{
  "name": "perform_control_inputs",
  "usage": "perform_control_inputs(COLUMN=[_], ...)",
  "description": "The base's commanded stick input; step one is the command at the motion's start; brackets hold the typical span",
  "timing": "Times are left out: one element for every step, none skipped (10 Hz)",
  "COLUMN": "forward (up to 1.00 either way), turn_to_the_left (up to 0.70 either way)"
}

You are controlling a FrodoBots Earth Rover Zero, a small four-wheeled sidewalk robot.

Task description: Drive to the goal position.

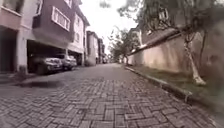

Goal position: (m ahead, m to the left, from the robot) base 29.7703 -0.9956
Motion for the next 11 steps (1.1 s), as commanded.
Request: perform_control_inputs(forward=[0.69,0.69,0.69,0.69,0.69,0.69,0.69,0.69,0.69,0.69,0.69], turn_to_the_left=[0.03,0.03,0.03,0.03,0.03,0.03,0.03,0.0,-0.2,-0.24,0.03])
